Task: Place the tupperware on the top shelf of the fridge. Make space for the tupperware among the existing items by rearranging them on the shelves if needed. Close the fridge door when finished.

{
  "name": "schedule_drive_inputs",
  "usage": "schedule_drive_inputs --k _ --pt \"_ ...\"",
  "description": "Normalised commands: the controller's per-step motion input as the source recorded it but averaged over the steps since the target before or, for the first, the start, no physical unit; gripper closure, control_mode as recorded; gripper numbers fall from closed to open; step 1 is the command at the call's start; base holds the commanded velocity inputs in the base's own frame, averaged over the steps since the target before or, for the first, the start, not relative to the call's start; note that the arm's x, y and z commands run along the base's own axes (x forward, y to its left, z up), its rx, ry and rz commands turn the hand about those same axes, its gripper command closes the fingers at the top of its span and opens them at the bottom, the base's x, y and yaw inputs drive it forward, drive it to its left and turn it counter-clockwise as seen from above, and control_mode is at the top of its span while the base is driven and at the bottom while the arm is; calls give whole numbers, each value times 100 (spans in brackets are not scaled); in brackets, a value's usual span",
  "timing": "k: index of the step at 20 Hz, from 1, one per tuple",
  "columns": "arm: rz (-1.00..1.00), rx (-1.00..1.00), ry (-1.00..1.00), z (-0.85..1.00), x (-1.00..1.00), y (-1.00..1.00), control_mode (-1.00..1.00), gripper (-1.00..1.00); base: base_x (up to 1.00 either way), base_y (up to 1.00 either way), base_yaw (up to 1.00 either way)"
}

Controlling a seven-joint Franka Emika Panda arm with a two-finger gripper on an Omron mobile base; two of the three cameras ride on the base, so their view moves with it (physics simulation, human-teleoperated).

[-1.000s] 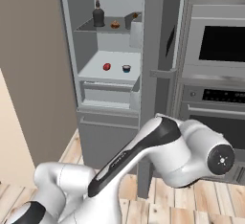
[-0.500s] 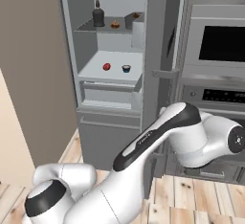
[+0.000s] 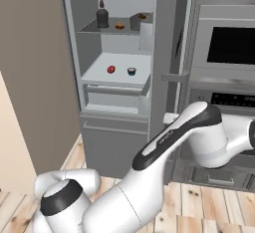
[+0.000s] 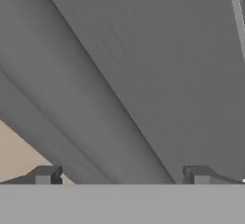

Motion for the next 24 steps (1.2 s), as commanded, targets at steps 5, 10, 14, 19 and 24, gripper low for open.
schedule_drive_inputs --k 5,10,14,19,24 --pt "0 1 -5 -19 65 100 -100 -100 0 0 0" --pt "-1 6 -2 0 65 100 -100 -100 0 0 0" --pt "-2 8 -3 0 61 100 -100 -100 0 0 0" --pt "-3 6 0 0 68 100 -100 -100 0 0 0" --pt "-7 0 0 4 77 91 -100 -100 0 0 0"
